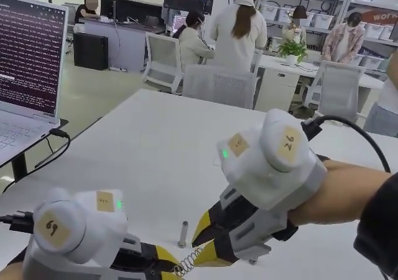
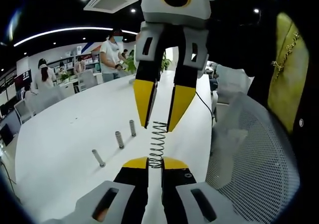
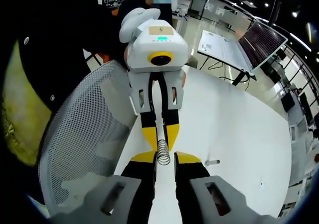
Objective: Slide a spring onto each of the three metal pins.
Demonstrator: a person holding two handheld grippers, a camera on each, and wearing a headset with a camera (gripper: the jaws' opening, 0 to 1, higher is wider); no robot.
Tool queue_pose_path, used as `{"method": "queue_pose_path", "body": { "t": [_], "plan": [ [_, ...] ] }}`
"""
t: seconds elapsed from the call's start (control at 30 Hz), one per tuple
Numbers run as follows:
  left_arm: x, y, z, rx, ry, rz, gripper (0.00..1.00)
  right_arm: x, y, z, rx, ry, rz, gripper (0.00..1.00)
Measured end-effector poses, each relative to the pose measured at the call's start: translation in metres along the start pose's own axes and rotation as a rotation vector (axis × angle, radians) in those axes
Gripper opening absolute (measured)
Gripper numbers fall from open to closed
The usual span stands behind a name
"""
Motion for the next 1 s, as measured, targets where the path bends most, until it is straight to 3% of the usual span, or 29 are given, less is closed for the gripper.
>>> {"method": "queue_pose_path", "body": {
  "t": [0.27, 0.53, 1.0],
  "plan": [
    [-0.001, -0.002, 0.0, 0.027, -0.021, -0.015, 0.01, -0.001, -0.002, -0.005, 0.09, 0.035, 0.028, 0.15],
    [0.001, -0.003, 0.005, 0.062, -0.022, -0.029, 0.01, -0.001, 0.003, -0.007, 0.096, 0.043, 0.037, 0.15],
    [0.003, -0.003, 0.011, 0.085, -0.026, -0.032, 0.01, -0.001, 0.009, -0.006, 0.089, 0.045, 0.054, 0.13]
  ]
}}
Point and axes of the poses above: the centre of the closed fingertips' face, and the gripper's own axes: y roughly forward along the fingers, x roughly to its right, z roughly out of its top, the point moved 9 cm from there along -y, roughly backward along the fingers, and after that the axes turned 9 degrees about z, right-handed, at the moved point
